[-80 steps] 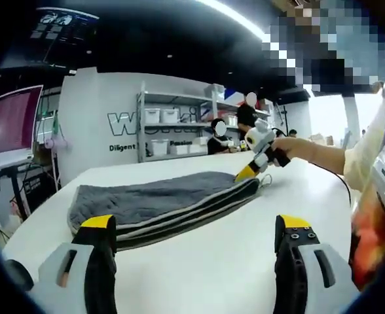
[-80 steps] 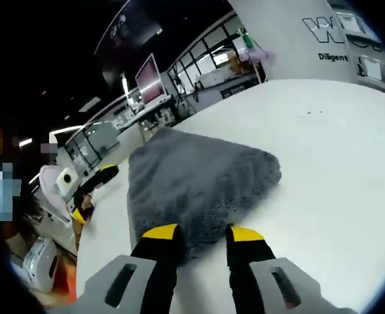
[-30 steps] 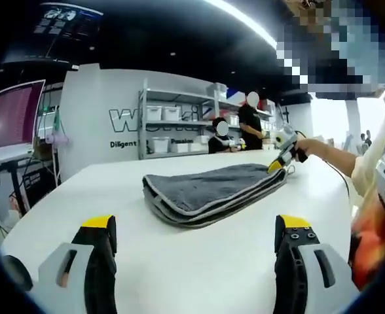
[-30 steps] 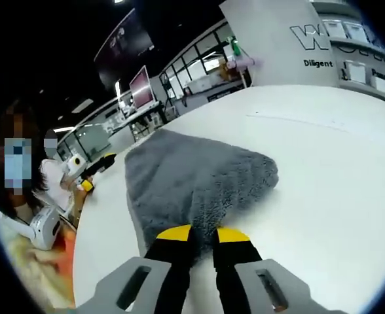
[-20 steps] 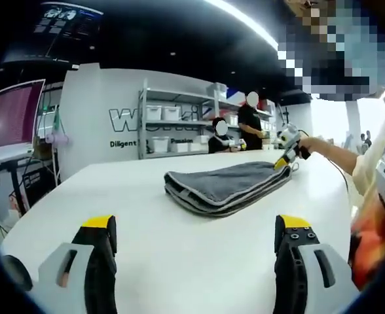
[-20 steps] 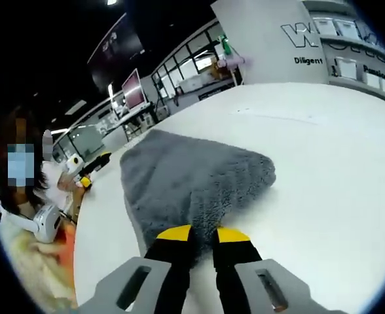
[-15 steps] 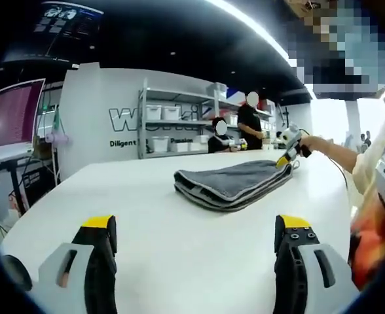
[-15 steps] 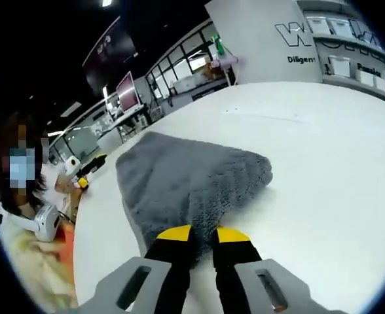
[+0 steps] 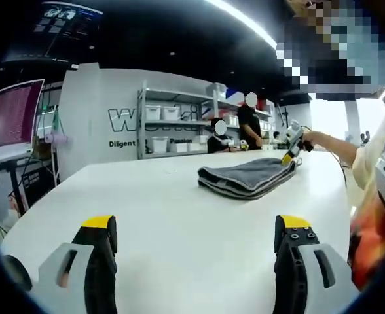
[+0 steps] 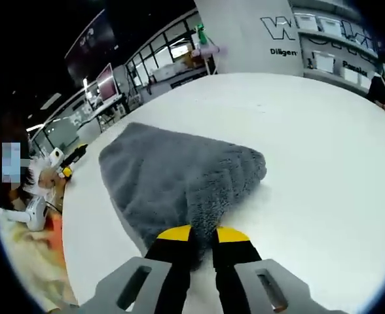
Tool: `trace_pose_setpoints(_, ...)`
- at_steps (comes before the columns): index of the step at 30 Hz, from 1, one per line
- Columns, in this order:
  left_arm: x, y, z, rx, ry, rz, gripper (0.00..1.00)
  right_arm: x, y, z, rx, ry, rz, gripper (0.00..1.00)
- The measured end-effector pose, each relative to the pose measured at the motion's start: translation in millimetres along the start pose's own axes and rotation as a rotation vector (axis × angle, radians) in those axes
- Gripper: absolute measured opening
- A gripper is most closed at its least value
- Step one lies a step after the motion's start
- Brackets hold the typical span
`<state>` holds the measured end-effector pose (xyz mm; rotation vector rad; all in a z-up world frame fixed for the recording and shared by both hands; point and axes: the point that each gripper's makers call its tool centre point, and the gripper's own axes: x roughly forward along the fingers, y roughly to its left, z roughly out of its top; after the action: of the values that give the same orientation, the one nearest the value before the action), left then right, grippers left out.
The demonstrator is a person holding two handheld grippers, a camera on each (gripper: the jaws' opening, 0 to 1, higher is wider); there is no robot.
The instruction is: Fold the towel on the table until its edges align and the towel forms a compact rectangular stack.
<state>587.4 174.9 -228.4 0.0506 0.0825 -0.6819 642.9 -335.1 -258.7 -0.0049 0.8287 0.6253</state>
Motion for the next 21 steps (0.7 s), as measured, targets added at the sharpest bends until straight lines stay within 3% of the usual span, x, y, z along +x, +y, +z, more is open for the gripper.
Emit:
trace_pose_setpoints(7, 0.5, 2.1, 1.1, -0.001, 0.001, 0.002, 0.99, -12.5, -8.4, 6.8, -0.067, 0.071, -0.106, 0.07)
trace_pose_setpoints(13, 0.7, 2.2, 1.4, -0.002, 0.002, 0.0, 0.99, -20.3, 4.4, 21.6, -0.132, 0.127, -0.166, 0.07)
trace_pose_setpoints(17, 0.5, 2.1, 1.4, -0.002, 0.001, -0.001, 0.99, -26.3, 16.1, 39.7, -0.15, 0.113, -0.197, 0.07)
trace_pose_setpoints(21, 0.2, 2.0, 1.0, 0.001, 0.003, 0.0, 0.99, -31.0, 35.3, 59.5, -0.247, 0.108, -0.227, 0.06)
